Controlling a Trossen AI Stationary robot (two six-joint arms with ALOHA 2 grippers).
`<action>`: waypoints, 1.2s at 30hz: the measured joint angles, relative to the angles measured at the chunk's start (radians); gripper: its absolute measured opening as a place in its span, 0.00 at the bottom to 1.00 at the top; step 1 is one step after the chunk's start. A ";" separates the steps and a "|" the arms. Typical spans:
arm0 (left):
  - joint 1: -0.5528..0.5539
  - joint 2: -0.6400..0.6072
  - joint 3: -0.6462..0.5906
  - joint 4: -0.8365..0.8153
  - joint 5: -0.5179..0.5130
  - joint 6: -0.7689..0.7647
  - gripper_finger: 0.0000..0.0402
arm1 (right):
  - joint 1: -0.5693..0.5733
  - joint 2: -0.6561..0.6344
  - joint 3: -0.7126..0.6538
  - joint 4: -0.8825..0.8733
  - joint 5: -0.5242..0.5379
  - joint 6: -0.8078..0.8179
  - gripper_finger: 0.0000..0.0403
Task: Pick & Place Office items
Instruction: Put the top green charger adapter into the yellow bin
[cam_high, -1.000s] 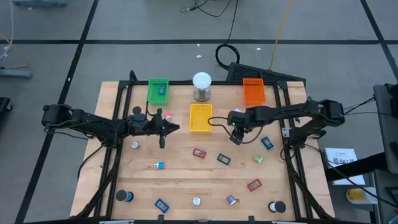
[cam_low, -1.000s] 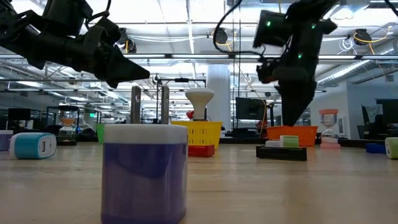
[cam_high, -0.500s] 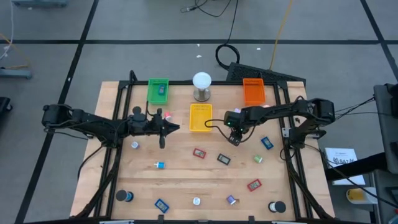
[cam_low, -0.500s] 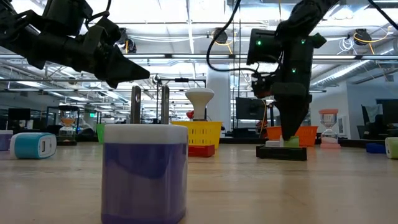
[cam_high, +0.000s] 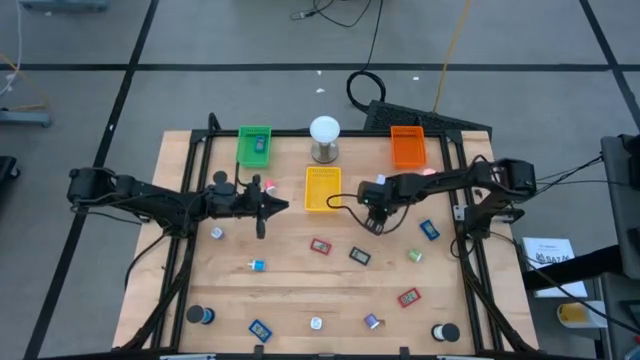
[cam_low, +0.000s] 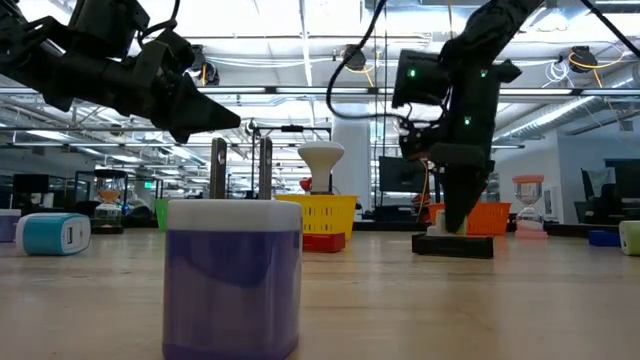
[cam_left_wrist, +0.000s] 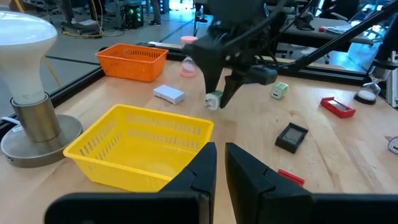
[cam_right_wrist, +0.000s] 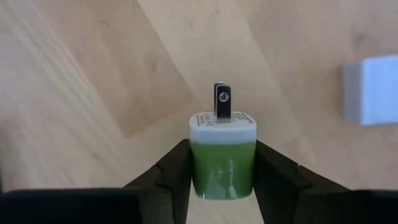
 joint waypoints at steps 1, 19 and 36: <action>-0.002 0.001 0.000 0.000 0.000 0.000 0.09 | 0.015 -0.006 0.000 0.017 0.018 0.000 0.31; -0.053 0.001 0.000 0.001 -0.045 0.015 0.09 | 0.347 0.020 -0.338 1.008 0.430 -0.026 0.31; -0.053 0.001 0.000 0.000 -0.046 0.015 0.09 | 0.352 0.152 -0.342 1.154 0.409 -0.038 0.35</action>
